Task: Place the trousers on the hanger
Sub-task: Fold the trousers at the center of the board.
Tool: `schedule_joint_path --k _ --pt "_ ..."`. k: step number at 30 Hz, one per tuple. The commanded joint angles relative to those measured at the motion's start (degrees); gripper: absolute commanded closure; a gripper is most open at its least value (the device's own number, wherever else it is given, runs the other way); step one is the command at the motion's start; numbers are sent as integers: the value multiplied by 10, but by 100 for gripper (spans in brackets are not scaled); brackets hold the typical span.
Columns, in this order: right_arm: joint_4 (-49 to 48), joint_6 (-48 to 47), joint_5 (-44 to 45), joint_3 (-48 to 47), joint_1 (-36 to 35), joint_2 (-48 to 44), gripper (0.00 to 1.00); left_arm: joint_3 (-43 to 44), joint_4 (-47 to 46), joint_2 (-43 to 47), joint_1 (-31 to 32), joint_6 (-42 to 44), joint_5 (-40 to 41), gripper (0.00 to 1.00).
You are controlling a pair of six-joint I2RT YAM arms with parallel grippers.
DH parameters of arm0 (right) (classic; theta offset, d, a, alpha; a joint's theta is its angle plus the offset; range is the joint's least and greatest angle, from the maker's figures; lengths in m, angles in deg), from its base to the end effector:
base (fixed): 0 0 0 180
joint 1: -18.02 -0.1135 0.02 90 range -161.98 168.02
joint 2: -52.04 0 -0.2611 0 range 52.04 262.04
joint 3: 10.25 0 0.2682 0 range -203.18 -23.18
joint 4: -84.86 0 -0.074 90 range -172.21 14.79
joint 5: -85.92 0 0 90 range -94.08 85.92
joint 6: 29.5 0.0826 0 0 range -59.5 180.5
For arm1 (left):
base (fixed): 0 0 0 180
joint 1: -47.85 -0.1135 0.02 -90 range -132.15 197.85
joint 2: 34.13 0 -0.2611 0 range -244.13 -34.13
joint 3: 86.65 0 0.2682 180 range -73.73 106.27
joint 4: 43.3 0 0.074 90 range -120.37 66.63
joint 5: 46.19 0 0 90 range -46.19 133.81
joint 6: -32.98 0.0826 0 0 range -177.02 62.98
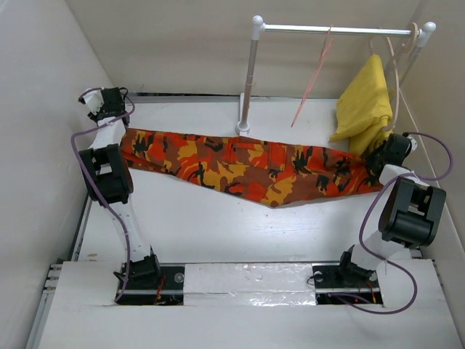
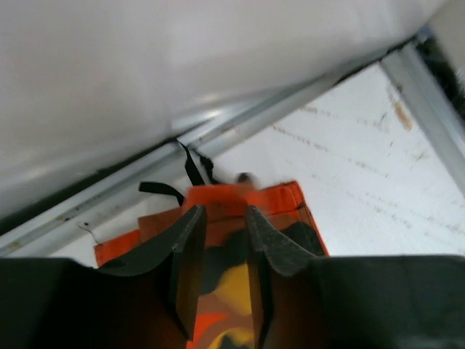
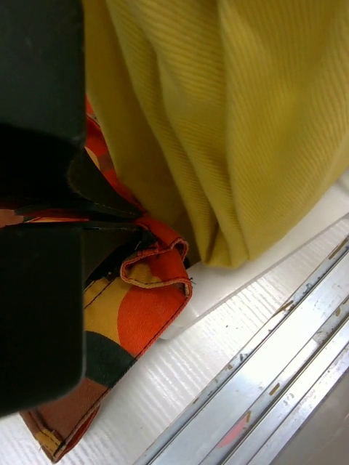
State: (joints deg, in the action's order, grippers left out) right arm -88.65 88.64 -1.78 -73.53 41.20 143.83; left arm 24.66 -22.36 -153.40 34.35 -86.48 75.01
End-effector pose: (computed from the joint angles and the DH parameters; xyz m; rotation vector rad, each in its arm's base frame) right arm 0.3591 -0.1574 0.1567 0.9650 1.9560 0.0054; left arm 0.5150 0.1676 0.2342 -1.0345 1.7328 0.3874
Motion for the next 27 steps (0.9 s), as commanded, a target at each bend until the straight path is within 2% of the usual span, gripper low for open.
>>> schedule_joint_path --k 1,2,4,5,6,8,9,10,13,14,16,18,21,23,25,26,27 --pt "-69 -2 27 -29 -3 -4 95 36 -22 -7 12 10 -4 74" --pt "-69 -2 28 -30 -3 -4 95 43 -21 -18 17 11 -1 67" --pt "-73 -2 24 -31 -8 -8 91 61 -8 -27 17 19 2 59" --pt "-73 -2 20 -32 -9 -11 90 65 -2 -33 17 21 5 47" --pt "-72 -2 15 -33 -9 -13 88 67 4 -33 17 31 5 41" --pt "-70 -2 -2 -30 -9 -26 74 59 13 -19 22 33 12 37" --pt "-69 -4 -6 -27 -9 -33 70 47 9 -10 22 37 12 37" --pt "-72 -4 -14 -22 -14 -41 59 15 4 1 22 40 12 37" --pt "-90 -3 -52 9 -14 -78 38 -75 -23 62 22 38 7 39" --pt "-95 -3 -58 25 -14 -101 27 -99 -31 95 22 35 3 41" --pt "-98 -4 -83 44 -14 -128 12 -163 -39 128 22 25 -7 42" --pt "-110 2 -98 81 -20 -176 5 -207 -45 176 8 0 -39 48" --pt "-132 5 -135 123 -37 -240 6 -272 -42 214 -10 -21 -98 57" --pt "-140 3 -150 161 -52 -272 14 -301 -46 222 -16 -11 -127 58" --pt "-148 0 -162 206 -77 -318 34 -297 -35 212 -16 4 -149 56" --pt "-163 -2 -175 222 -84 -332 62 -286 -22 193 -16 4 -172 53" --pt "-169 -6 -180 236 -90 -346 77 -278 1 181 -16 1 -183 52"
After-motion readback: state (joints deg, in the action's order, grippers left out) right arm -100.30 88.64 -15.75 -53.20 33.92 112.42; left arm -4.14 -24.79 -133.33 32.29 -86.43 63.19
